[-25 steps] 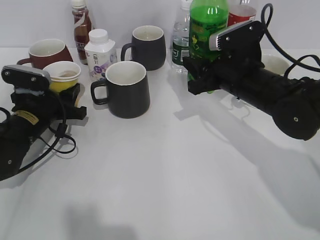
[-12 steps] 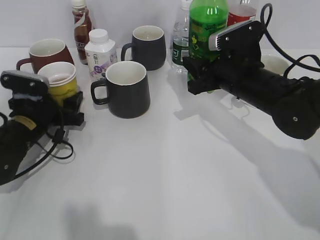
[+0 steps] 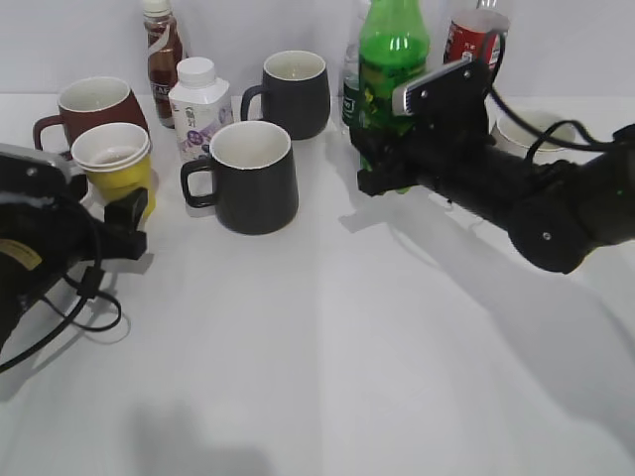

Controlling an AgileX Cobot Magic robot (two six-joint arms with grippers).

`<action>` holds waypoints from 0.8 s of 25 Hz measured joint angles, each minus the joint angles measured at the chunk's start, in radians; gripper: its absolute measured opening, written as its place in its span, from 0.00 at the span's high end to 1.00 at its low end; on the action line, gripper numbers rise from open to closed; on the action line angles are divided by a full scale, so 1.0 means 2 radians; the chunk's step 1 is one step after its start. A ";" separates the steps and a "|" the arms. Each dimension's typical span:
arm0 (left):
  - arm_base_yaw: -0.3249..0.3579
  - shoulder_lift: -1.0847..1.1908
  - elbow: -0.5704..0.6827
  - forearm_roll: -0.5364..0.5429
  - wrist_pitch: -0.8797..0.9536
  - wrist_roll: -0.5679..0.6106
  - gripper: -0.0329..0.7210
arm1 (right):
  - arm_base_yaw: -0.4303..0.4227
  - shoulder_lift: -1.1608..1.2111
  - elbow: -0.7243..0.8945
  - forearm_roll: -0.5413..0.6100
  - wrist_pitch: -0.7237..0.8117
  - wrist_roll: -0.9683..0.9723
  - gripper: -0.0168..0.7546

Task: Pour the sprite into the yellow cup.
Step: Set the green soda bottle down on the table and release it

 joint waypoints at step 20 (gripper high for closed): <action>0.000 -0.149 0.093 -0.005 0.094 -0.092 0.18 | 0.000 0.038 -0.009 -0.019 -0.004 0.023 0.19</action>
